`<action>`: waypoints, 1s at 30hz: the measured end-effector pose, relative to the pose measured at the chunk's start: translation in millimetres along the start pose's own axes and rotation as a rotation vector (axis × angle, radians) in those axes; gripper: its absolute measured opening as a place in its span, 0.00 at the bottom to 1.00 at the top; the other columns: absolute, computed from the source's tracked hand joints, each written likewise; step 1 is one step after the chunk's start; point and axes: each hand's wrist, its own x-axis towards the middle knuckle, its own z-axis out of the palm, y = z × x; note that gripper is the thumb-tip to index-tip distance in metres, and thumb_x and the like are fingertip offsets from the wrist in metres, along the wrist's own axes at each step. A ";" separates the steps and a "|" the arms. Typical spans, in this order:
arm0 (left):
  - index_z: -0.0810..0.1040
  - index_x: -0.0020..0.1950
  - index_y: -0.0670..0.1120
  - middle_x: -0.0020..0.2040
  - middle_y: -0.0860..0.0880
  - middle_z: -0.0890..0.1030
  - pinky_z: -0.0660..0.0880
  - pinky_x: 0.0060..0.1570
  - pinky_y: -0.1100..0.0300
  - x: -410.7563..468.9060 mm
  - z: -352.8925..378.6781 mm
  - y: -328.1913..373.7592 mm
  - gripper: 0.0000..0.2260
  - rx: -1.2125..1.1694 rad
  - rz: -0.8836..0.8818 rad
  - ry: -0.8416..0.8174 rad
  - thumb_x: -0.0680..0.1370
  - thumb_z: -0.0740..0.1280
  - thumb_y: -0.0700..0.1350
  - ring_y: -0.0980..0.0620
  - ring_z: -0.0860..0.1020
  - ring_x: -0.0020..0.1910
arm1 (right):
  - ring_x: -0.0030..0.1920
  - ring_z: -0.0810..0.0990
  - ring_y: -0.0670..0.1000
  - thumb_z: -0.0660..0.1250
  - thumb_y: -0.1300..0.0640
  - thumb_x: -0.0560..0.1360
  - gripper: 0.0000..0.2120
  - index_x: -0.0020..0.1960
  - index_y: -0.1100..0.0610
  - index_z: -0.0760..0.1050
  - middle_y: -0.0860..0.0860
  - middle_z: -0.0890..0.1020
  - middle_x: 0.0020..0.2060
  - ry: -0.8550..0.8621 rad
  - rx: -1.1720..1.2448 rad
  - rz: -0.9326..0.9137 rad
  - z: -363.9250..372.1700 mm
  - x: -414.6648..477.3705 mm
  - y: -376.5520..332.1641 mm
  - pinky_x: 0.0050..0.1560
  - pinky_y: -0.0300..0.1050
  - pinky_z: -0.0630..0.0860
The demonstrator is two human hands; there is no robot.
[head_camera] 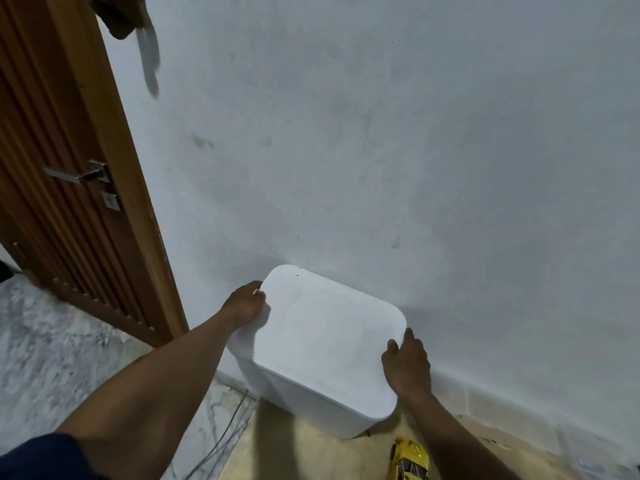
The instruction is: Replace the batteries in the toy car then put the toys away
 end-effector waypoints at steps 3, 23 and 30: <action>0.72 0.71 0.54 0.68 0.48 0.76 0.69 0.64 0.53 -2.4 -0.6 -4.9 0.18 -0.050 0.000 -0.020 0.83 0.55 0.49 0.45 0.74 0.65 | 0.64 0.75 0.62 0.53 0.50 0.84 0.28 0.80 0.52 0.49 0.58 0.70 0.70 0.026 -0.040 -0.022 3.8 -5.8 1.9 0.61 0.54 0.73; 0.75 0.70 0.54 0.67 0.47 0.77 0.70 0.66 0.53 -7.9 -6.6 13.0 0.18 -0.112 -0.161 -0.123 0.82 0.57 0.50 0.43 0.74 0.64 | 0.52 0.80 0.58 0.49 0.51 0.82 0.27 0.80 0.48 0.47 0.55 0.81 0.54 0.029 -0.141 0.012 6.2 -14.6 3.9 0.53 0.52 0.77; 0.70 0.73 0.46 0.70 0.43 0.73 0.68 0.67 0.51 -17.4 0.1 14.9 0.21 0.058 -0.180 -0.069 0.84 0.52 0.52 0.40 0.71 0.68 | 0.56 0.80 0.58 0.48 0.49 0.83 0.27 0.80 0.47 0.45 0.54 0.81 0.56 -0.060 -0.195 -0.001 -11.5 -17.1 1.5 0.57 0.51 0.74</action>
